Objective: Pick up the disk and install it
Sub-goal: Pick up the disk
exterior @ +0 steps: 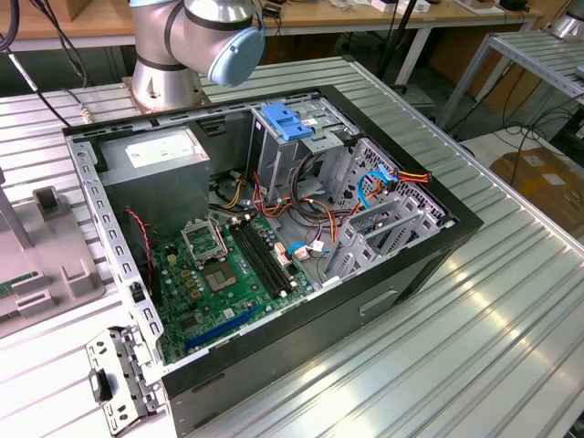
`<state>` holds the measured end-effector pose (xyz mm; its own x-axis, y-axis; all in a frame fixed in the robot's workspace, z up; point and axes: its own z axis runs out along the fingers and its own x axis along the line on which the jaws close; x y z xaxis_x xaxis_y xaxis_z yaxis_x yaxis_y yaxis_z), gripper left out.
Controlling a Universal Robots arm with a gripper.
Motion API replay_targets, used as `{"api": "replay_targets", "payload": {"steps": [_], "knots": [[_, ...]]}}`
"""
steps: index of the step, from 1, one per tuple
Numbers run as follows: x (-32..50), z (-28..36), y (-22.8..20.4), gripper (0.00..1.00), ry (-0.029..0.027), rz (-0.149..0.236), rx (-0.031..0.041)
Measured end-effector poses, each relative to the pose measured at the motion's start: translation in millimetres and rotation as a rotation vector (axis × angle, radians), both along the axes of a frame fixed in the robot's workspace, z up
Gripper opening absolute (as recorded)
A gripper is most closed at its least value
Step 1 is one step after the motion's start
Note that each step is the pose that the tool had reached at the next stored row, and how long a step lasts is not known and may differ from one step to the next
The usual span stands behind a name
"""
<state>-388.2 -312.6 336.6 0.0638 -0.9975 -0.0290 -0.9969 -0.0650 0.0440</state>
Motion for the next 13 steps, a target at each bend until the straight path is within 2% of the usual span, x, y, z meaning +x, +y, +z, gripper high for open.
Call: {"api": "replay_targets", "payload": {"steps": [4,5,7,9,13], "knots": [[-3.0,-1.2,8.3,0.54,0.0,0.0,0.0],[-4.0,-1.3,13.2,0.54,0.0,0.0,-0.0001],[-5.0,-1.5,19.1,0.54,0.0001,0.0,0.0],[-6.5,-1.8,28.1,0.54,0.0,0.0,0.0],[-8.4,-2.5,36.4,0.54,0.0,0.0,0.0]]}}
